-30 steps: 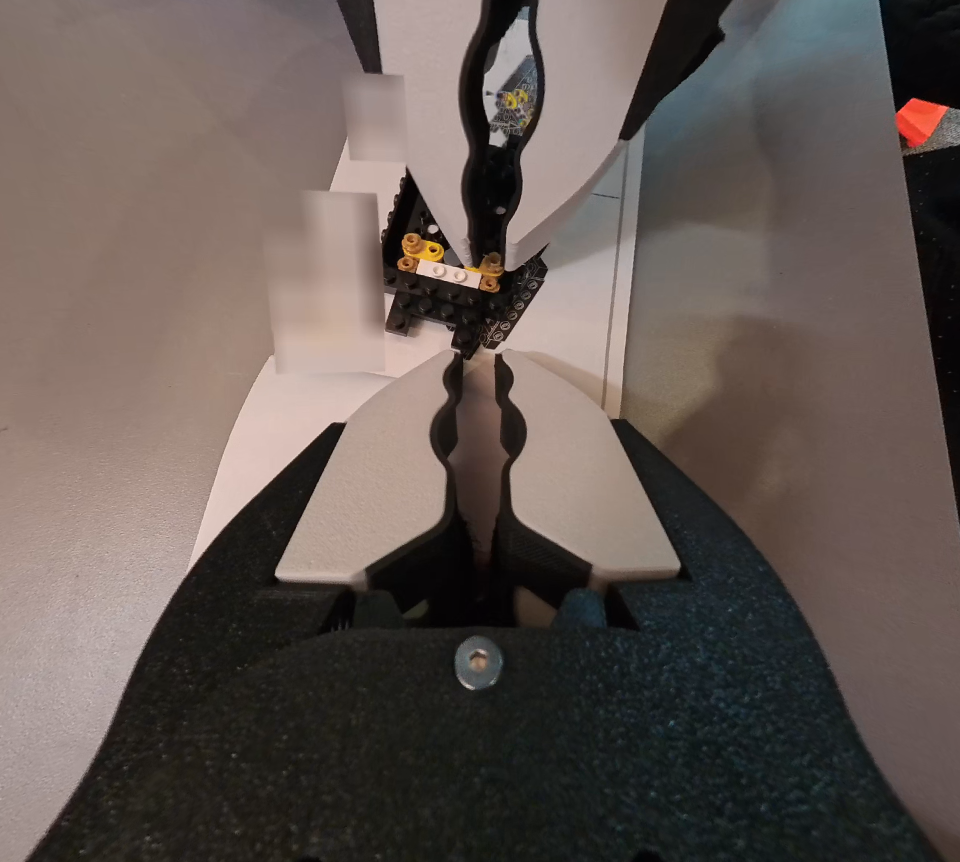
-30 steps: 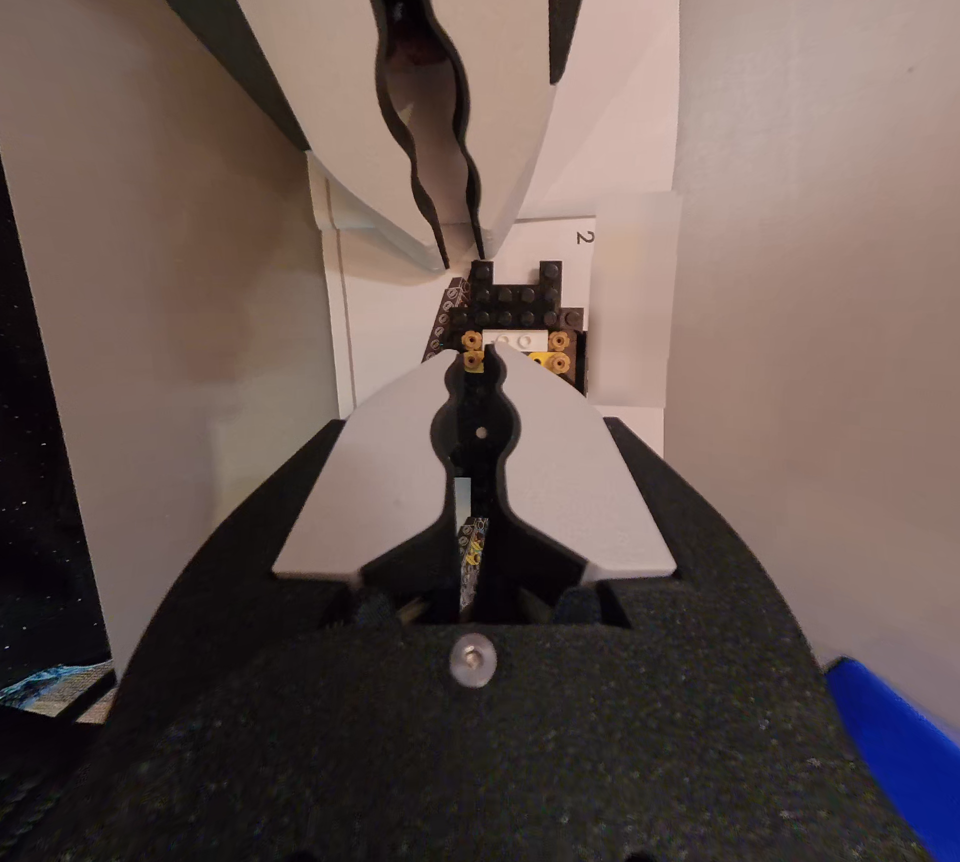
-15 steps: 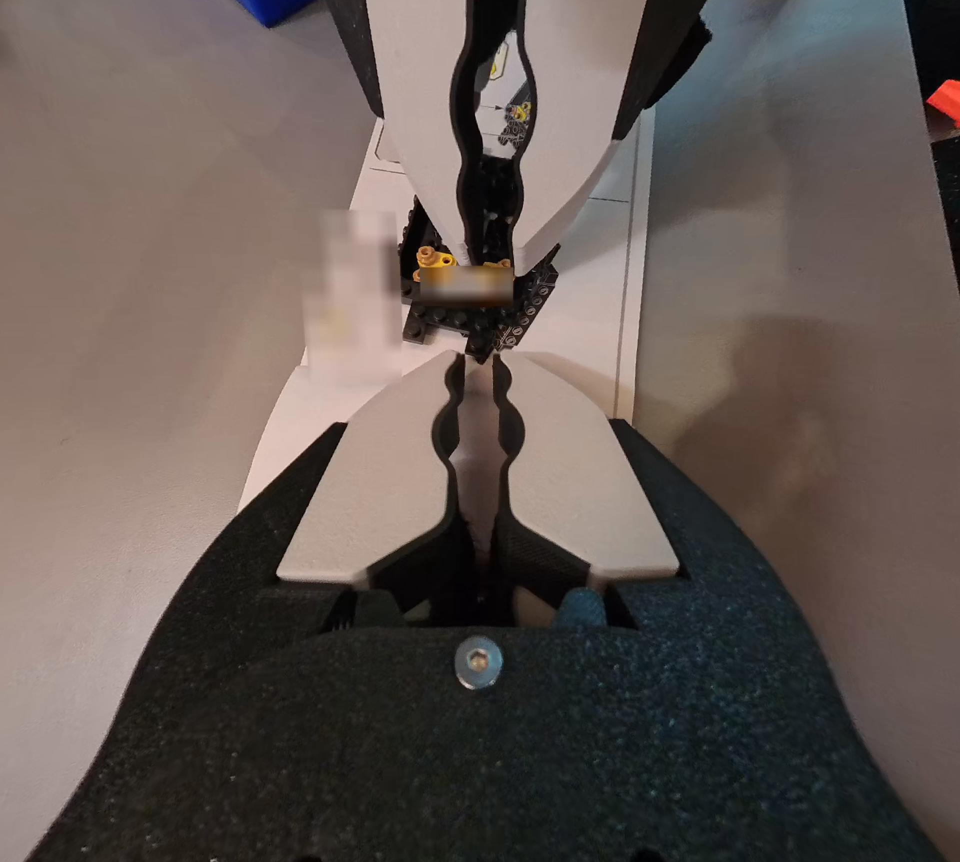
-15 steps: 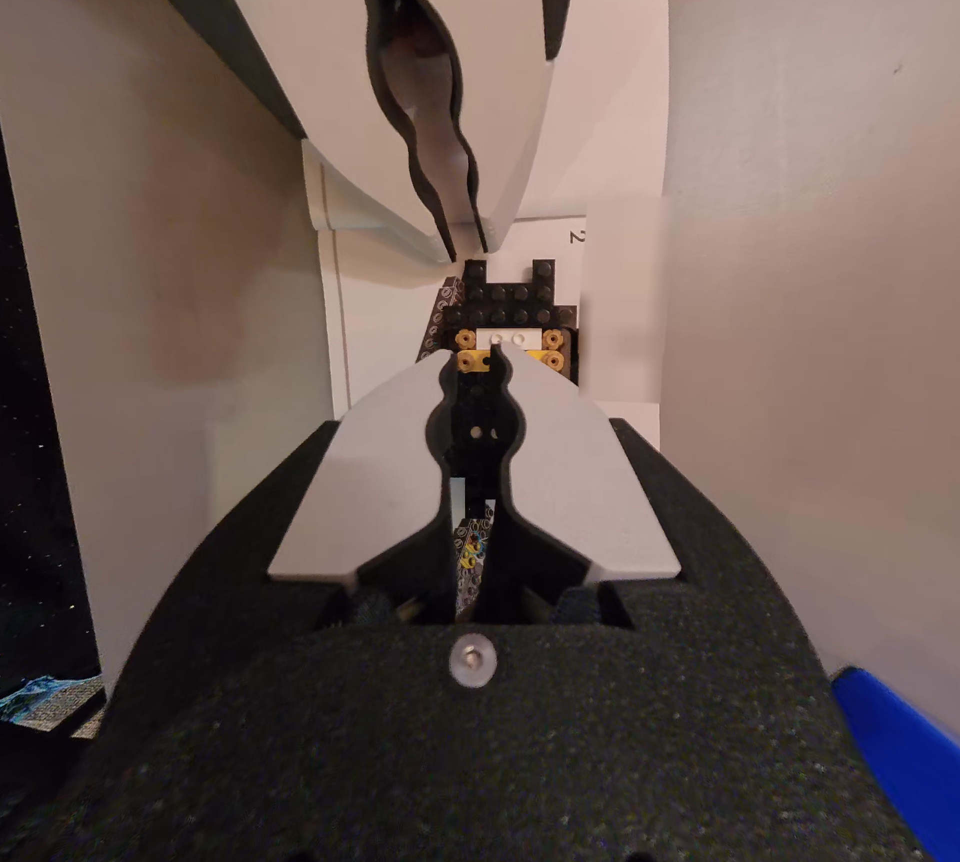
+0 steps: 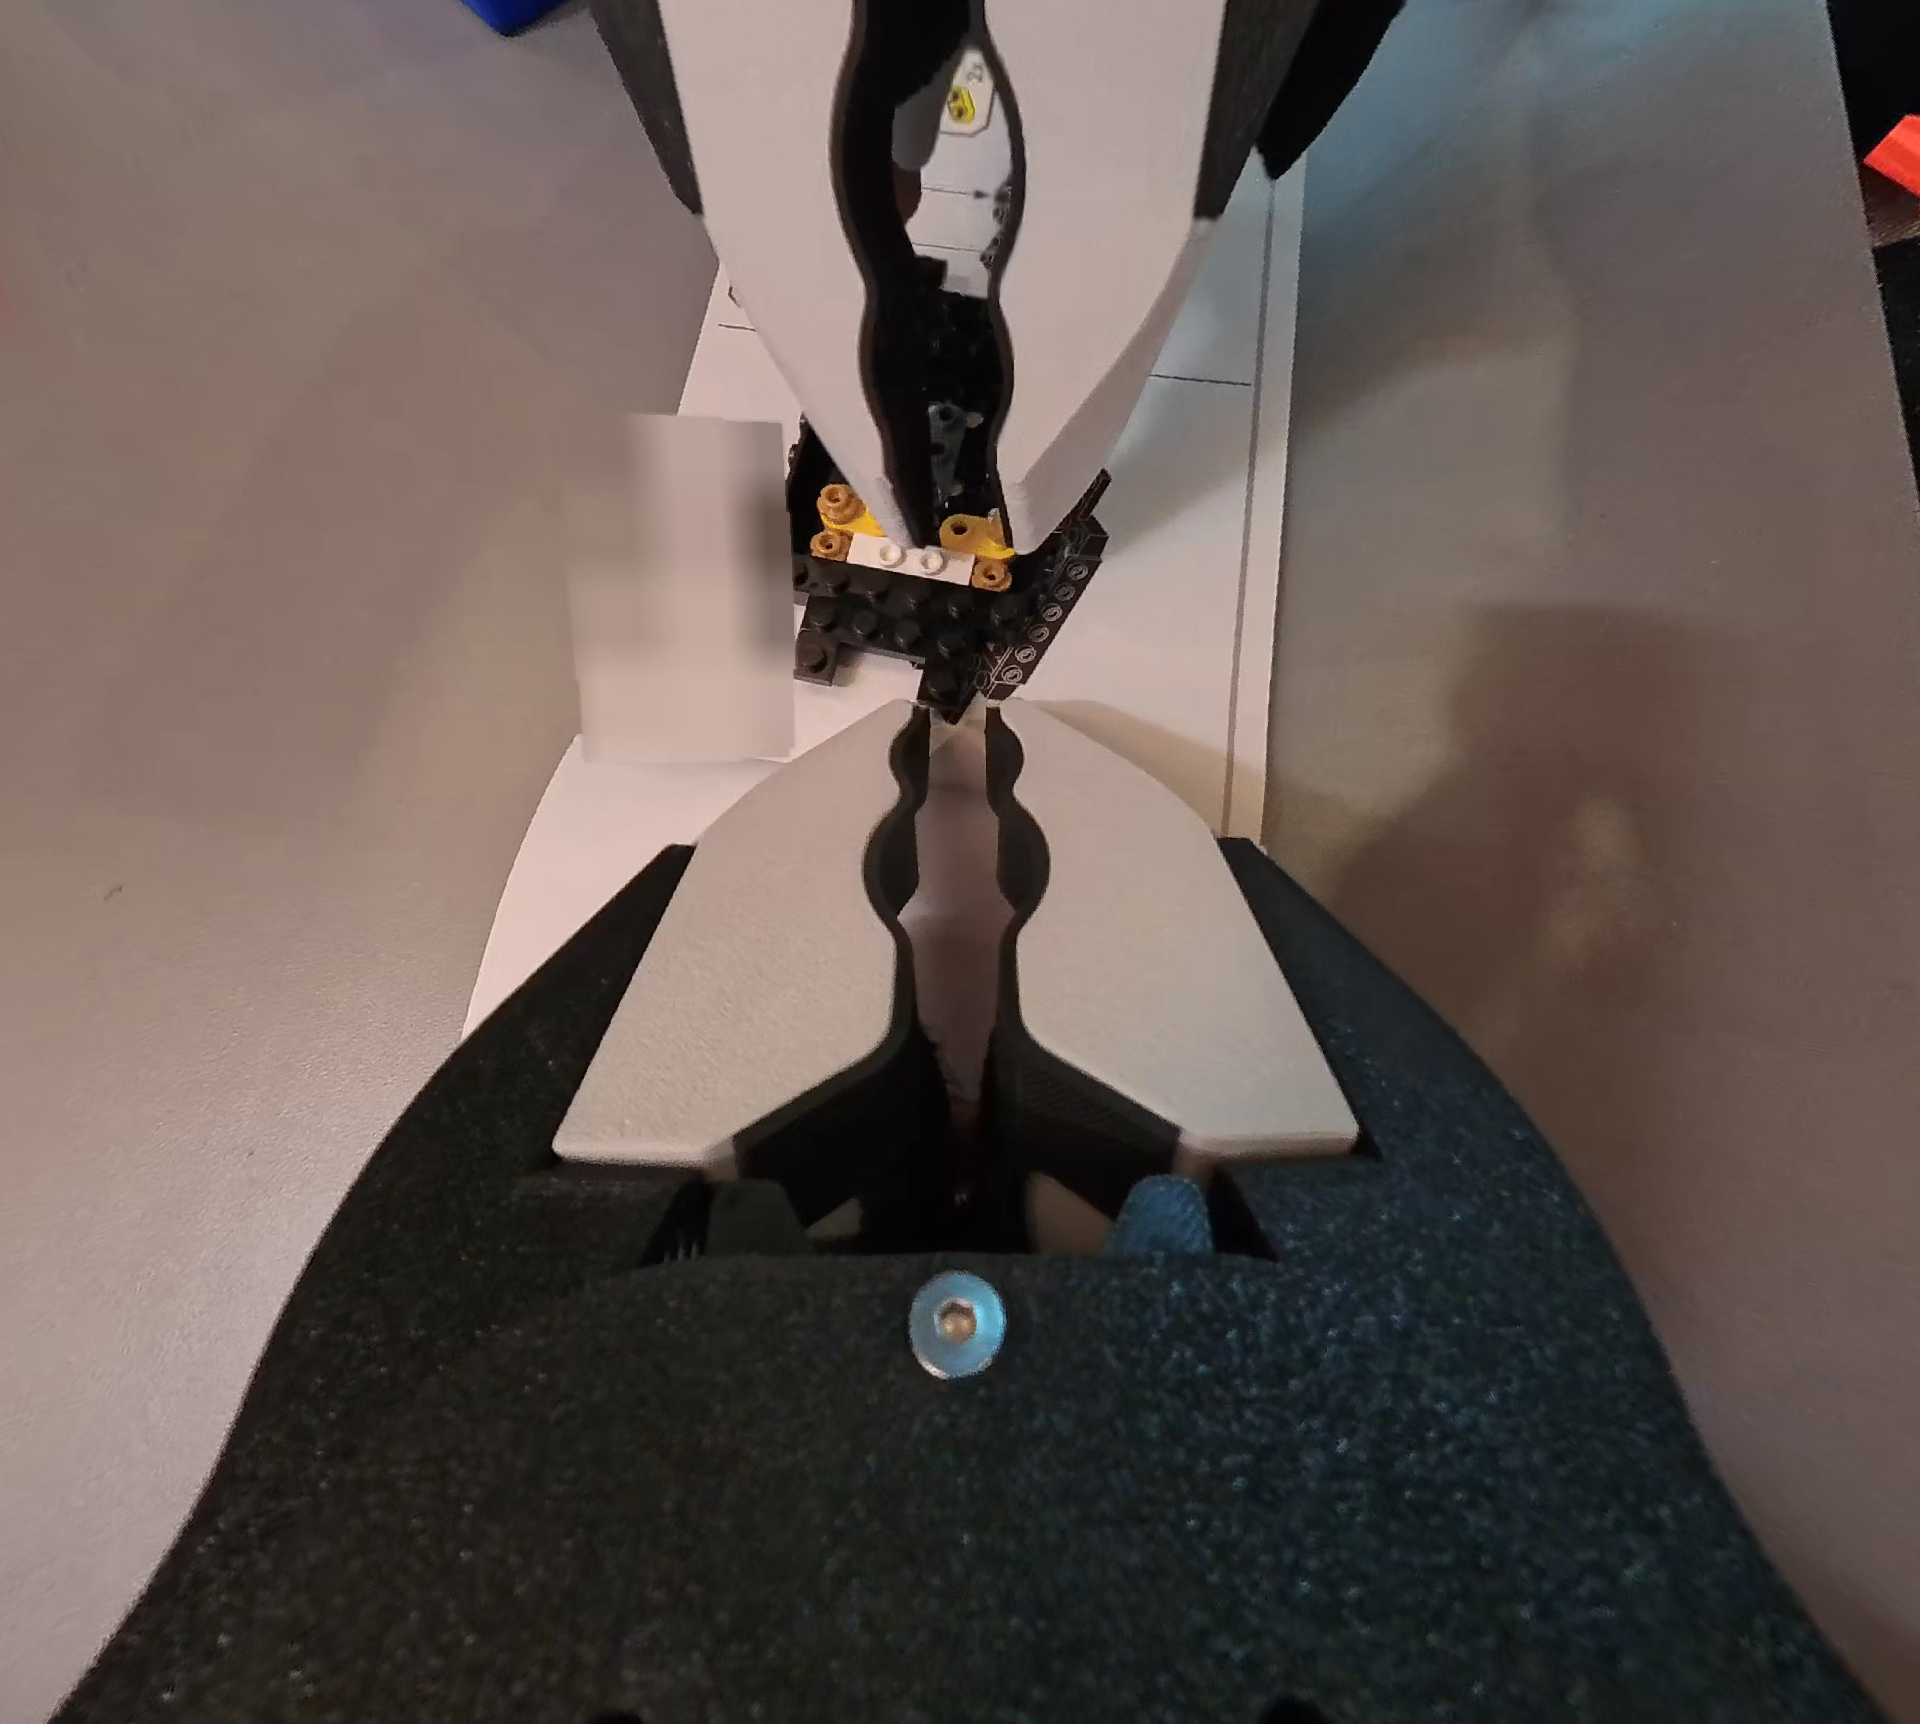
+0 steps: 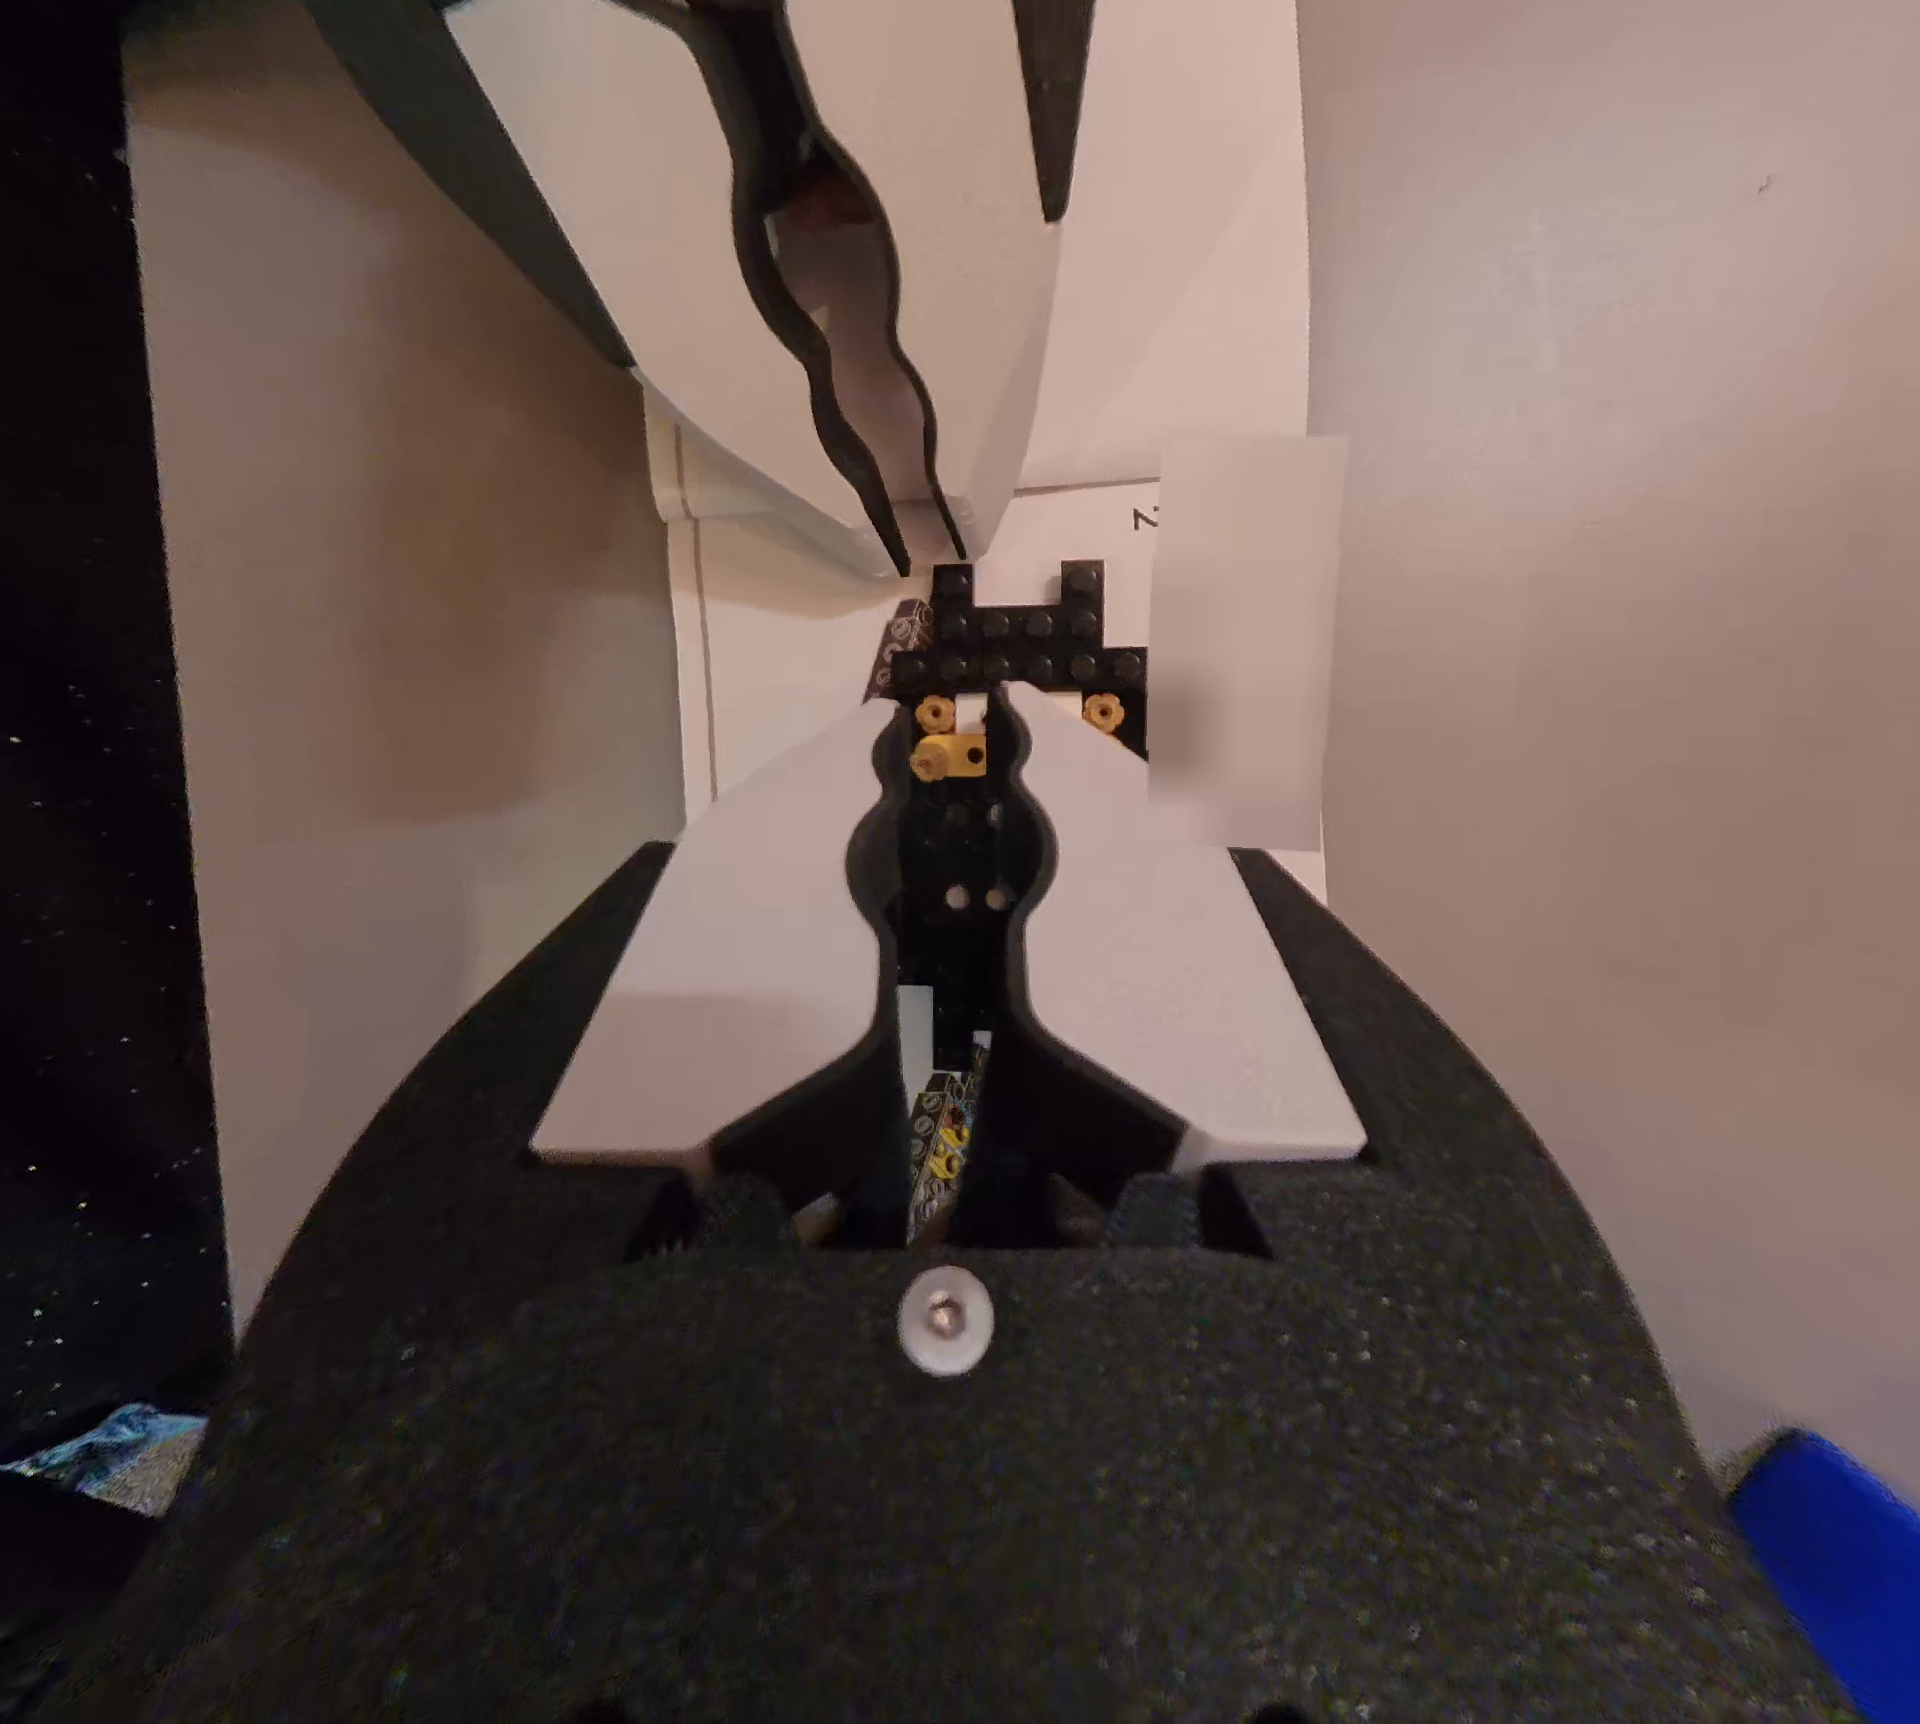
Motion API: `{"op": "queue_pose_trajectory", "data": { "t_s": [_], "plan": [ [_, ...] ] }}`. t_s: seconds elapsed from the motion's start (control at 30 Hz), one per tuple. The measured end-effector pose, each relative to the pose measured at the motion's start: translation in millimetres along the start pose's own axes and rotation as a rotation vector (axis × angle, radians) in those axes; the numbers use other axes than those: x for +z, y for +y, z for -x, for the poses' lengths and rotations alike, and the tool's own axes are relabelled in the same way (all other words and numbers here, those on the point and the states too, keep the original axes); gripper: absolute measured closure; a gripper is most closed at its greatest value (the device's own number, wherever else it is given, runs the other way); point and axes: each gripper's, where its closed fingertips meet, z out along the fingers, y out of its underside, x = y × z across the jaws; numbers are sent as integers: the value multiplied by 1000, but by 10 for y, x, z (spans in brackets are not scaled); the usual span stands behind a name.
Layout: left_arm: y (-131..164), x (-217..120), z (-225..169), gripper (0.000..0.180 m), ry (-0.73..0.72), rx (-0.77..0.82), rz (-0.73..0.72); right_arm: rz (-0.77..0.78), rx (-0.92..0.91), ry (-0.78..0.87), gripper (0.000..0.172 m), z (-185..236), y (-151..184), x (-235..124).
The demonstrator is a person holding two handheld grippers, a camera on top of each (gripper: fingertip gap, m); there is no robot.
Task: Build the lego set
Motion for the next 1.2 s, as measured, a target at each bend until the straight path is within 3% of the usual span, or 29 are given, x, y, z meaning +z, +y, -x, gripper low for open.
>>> {"op": "queue_pose_trajectory", "data": {
  "t_s": [0.23,0.47,1.2],
  "plan": [
    [6,8,-5,171,4,-2,5,15,-50,-4,172,3,66,-132],
    [4,13,-3,171,3,-4,3,87,-124,3,172,102,117,-22],
    [13,27,0,172,14,-45,-1,199,-88,70,172,50,113,13]
  ]
}}
